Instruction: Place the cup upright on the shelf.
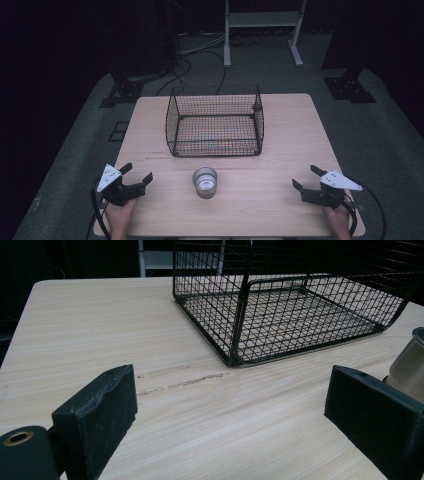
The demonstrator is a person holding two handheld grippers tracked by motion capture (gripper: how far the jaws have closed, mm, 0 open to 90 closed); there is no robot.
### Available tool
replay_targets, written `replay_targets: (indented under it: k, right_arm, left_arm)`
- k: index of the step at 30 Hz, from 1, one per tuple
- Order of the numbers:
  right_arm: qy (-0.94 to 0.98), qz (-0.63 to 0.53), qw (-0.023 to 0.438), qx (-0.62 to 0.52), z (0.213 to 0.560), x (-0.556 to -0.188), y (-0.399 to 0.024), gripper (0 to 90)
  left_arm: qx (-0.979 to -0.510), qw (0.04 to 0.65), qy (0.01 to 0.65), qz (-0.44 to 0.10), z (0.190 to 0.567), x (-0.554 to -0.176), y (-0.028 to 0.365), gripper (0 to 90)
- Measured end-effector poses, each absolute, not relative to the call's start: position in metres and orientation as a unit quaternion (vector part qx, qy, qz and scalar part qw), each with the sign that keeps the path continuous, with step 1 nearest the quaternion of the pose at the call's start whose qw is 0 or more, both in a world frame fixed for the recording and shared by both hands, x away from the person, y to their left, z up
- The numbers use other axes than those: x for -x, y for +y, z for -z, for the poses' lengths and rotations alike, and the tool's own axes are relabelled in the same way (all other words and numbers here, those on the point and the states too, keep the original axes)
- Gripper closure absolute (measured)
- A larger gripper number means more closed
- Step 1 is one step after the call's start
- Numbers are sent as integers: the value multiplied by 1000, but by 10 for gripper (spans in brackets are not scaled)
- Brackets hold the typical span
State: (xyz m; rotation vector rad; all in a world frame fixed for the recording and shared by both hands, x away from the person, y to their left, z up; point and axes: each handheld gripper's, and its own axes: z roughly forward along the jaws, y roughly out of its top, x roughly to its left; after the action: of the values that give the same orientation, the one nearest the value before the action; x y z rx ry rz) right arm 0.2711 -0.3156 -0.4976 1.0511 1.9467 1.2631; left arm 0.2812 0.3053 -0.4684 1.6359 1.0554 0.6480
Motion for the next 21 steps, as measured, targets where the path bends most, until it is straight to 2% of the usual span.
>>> replay_targets:
  k: [21]
  right_arm:
    - [730,-474,293,-395,498,-271,-316,135]
  left_arm:
    - [-700,536,395,-258,461,-278,287,46]
